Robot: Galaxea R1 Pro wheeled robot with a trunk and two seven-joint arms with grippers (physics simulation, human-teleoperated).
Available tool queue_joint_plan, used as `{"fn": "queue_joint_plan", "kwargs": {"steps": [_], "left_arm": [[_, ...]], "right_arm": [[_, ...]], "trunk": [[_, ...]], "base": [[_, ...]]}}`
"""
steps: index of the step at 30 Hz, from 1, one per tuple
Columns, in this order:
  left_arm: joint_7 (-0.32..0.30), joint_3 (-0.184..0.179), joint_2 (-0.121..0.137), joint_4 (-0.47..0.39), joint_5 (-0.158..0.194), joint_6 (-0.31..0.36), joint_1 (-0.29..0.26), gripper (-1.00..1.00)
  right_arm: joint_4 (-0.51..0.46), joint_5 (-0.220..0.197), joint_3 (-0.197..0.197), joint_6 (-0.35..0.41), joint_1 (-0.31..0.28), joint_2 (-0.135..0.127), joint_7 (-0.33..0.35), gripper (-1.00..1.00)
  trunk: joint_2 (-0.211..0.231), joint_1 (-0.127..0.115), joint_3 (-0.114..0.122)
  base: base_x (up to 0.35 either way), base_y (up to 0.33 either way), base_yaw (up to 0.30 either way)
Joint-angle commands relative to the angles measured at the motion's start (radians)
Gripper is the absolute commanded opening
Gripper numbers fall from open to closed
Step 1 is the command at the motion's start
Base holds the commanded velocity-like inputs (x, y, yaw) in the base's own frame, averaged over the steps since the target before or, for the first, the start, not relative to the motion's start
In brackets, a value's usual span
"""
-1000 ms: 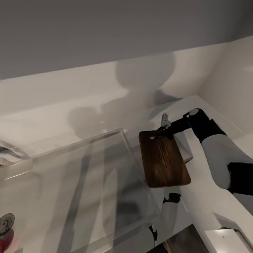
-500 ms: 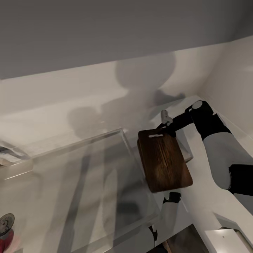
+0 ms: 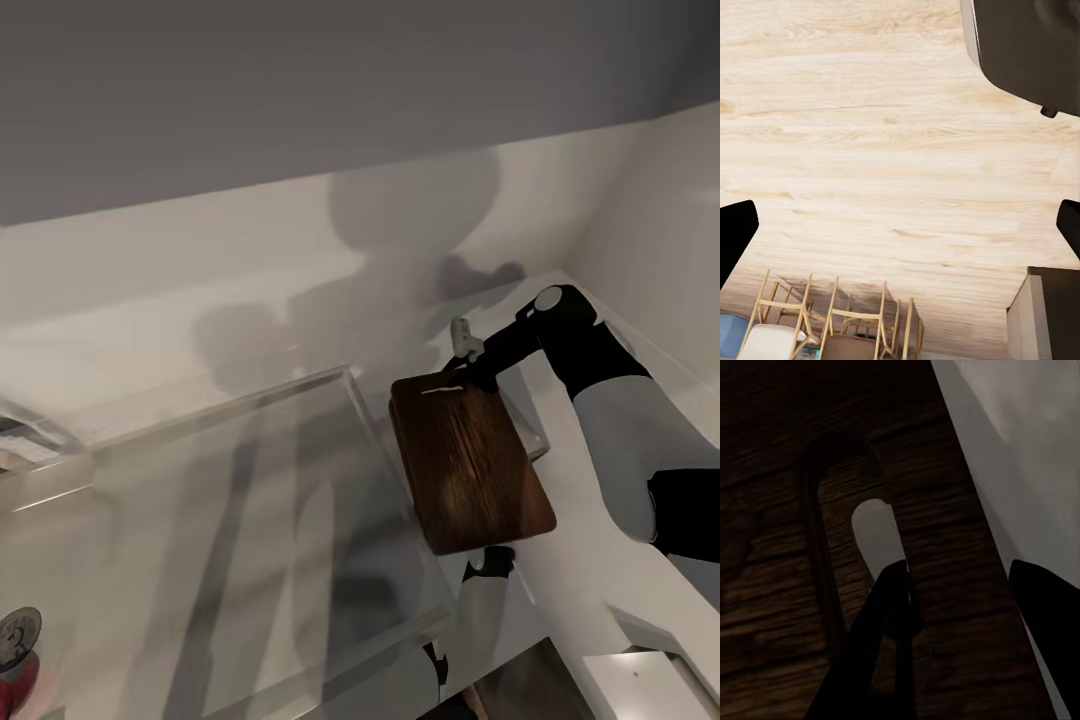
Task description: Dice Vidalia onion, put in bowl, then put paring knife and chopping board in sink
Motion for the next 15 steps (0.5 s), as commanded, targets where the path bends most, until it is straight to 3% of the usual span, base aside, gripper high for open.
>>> {"fn": "queue_joint_plan", "kwargs": {"steps": [1,15], "left_arm": [[0.000,0.000,0.000,0.002,0.004,-0.006,0.000,1.00],[0.000,0.000,0.001,0.003,0.004,-0.006,0.000,1.00]], "right_arm": [[-0.001,0.001,0.003,0.011,-0.001,-0.001,0.003,-1.00],[-0.001,0.003,0.004,0.016,-0.001,0.000,0.003,-1.00]], "trunk": [[-0.002,0.001,-0.001],[-0.002,0.001,0.009]], "base": [[0.000,0.000,0.000],[0.000,0.000,0.000]]}}
